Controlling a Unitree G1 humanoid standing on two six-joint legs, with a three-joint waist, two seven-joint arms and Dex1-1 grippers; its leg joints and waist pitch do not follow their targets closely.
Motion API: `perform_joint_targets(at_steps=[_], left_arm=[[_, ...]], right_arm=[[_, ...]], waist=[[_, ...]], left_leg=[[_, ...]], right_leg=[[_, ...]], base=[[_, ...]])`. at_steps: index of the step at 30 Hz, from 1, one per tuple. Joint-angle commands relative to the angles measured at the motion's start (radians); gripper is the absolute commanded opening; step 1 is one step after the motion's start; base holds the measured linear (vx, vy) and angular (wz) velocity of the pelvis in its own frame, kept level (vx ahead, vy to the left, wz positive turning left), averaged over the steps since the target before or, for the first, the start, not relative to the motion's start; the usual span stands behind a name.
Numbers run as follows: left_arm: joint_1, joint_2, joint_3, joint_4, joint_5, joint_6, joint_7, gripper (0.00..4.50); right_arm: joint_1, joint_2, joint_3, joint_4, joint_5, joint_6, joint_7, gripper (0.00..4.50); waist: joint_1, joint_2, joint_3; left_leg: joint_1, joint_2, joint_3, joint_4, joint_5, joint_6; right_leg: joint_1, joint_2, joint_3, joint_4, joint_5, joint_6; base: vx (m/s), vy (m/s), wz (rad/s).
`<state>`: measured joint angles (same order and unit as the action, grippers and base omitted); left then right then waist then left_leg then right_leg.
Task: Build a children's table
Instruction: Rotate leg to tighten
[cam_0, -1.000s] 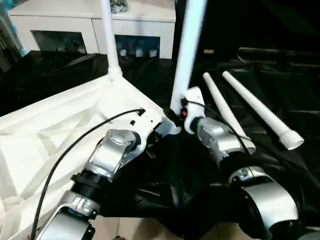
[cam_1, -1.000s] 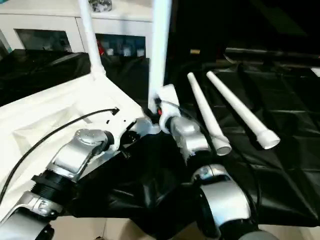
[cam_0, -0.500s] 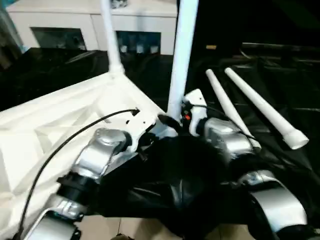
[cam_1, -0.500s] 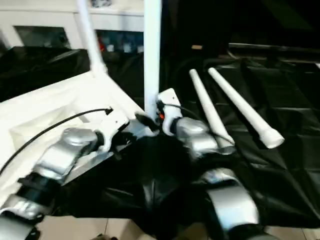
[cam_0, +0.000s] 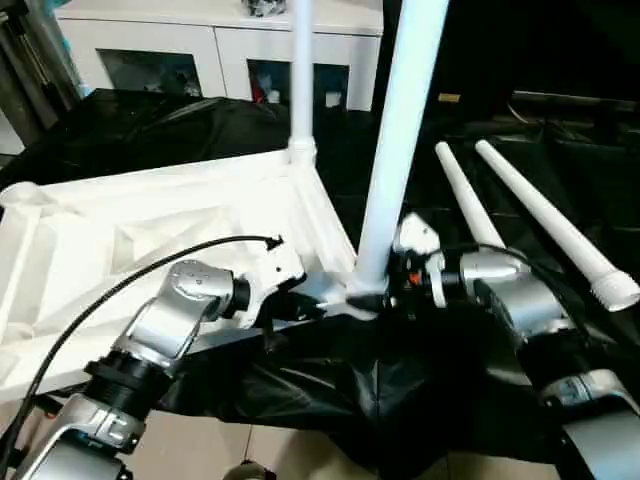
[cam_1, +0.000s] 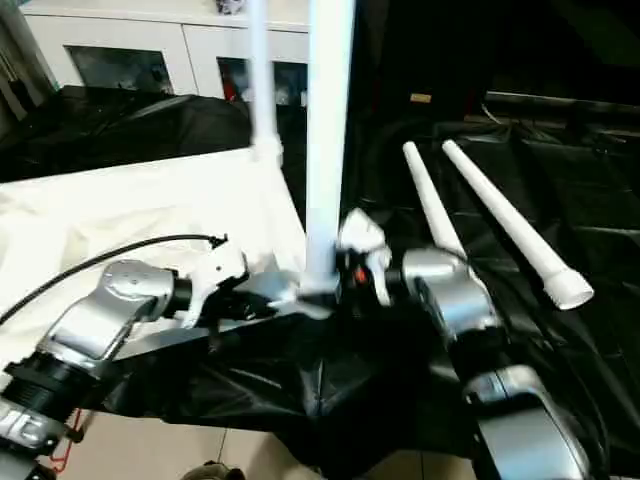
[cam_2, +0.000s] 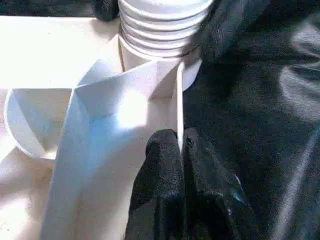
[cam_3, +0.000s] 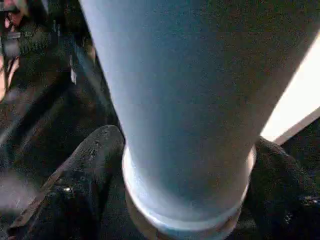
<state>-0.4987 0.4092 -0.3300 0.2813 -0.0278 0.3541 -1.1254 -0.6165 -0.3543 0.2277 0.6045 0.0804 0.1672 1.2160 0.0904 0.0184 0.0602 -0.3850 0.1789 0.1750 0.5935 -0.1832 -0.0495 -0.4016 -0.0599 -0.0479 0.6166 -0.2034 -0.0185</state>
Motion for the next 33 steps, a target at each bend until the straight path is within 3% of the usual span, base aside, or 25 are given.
perform_joint_targets(at_steps=[1,4,5,7,13,20,22,24,25,29,33], left_arm=[[-0.018,-0.021,-0.007,-0.052,-0.056,-0.046,-0.043,0.0],[-0.019,-0.019,-0.009,-0.049,-0.057,-0.052,-0.052,0.0],[-0.02,-0.019,-0.01,-0.047,-0.057,-0.054,-0.054,0.0],[-0.021,-0.018,-0.011,-0.04,-0.056,-0.063,-0.062,0.0],[-0.017,-0.021,-0.009,-0.036,-0.056,-0.067,-0.071,0.0],[-0.014,-0.033,-0.002,-0.023,-0.05,-0.052,-0.046,0.0],[-0.03,-0.061,0.012,0.02,-0.023,-0.028,0.029,0.0],[-0.034,-0.068,0.016,0.031,-0.017,-0.025,0.048,0.0],[-0.053,-0.101,0.033,0.069,-0.003,-0.013,0.119,0.0],[-0.089,-0.161,0.043,0.131,0.034,0.01,0.243,0.0],[-0.124,-0.227,0.054,0.188,0.056,0.028,0.357,0.0]], right_arm=[[0.016,-0.002,0.041,-0.027,-0.018,0.018,0.029,3.72],[0.023,-0.004,0.046,-0.046,-0.015,0.035,0.024,3.72],[0.024,-0.005,0.048,-0.05,-0.014,0.039,0.024,3.47],[0.028,-0.004,0.052,-0.066,-0.011,0.053,0.019,3.47],[0.037,0.001,0.051,-0.077,-0.011,0.064,0.023,2.89],[0.061,0.02,0.039,-0.079,-0.006,0.076,-0.019,2.79],[0.049,0.078,-0.012,-0.019,-0.011,0.062,-0.163,2.78],[0.043,0.093,-0.025,0.0,-0.015,0.06,-0.205,2.78],[0.019,0.142,-0.069,0.07,-0.023,0.044,-0.352,2.77],[-0.027,0.215,-0.132,0.186,-0.019,0.048,-0.57,2.76],[-0.071,0.277,-0.168,0.271,-0.032,0.041,-0.747,2.76]], waist=[[-0.004,0.007,-0.075],[-0.003,0.01,-0.076],[-0.003,0.009,-0.077],[-0.003,0.009,-0.077],[-0.002,0.009,-0.076],[-0.003,0.008,-0.075],[-0.006,0.009,-0.073],[-0.011,0.009,-0.07],[-0.014,0.01,-0.068],[-0.039,0.01,-0.065],[-0.041,0.011,-0.068]], left_leg=[[0.021,0.055,-0.014,-0.061,-0.125,0.062],[0.02,0.054,-0.014,-0.058,-0.109,0.069],[0.02,0.054,-0.013,-0.058,-0.108,0.071],[0.02,0.054,-0.013,-0.057,-0.104,0.072],[0.021,0.054,-0.013,-0.057,-0.114,0.068],[0.02,0.052,-0.013,-0.056,-0.119,0.061],[0.02,0.052,-0.014,-0.057,-0.137,0.051],[0.023,0.05,-0.016,-0.06,-0.18,0.026],[0.024,0.05,-0.016,-0.062,-0.202,0.014],[0.026,0.045,-0.021,-0.066,-0.254,-0.022],[0.026,0.044,-0.018,-0.064,-0.228,-0.014]], right_leg=[[0.057,-0.079,0.042,-0.056,0.013,-0.281],[0.058,-0.078,0.042,-0.054,0.03,-0.284],[0.058,-0.078,0.042,-0.054,0.033,-0.284],[0.059,-0.079,0.042,-0.053,0.035,-0.284],[0.057,-0.077,0.042,-0.054,0.017,-0.284],[0.056,-0.078,0.043,-0.055,-0.003,-0.278],[0.054,-0.079,0.044,-0.058,-0.031,-0.275],[0.053,-0.082,0.044,-0.066,-0.106,-0.264],[0.053,-0.081,0.045,-0.068,-0.145,-0.255],[0.049,-0.082,0.046,-0.079,-0.261,-0.228],[0.046,-0.08,0.047,-0.079,-0.222,-0.225]], base=[[0.0,0.0,0.0],[0.0,0.0,0.0],[0.0,0.0,0.0],[0.0,0.0,0.0],[0.0,0.0,0.0],[0.0,0.0,0.0],[0.0,0.0,0.0],[0.0,0.0,0.0],[0.0,0.0,0.0],[0.0,0.0,0.0],[0.0,0.0,0.0]])
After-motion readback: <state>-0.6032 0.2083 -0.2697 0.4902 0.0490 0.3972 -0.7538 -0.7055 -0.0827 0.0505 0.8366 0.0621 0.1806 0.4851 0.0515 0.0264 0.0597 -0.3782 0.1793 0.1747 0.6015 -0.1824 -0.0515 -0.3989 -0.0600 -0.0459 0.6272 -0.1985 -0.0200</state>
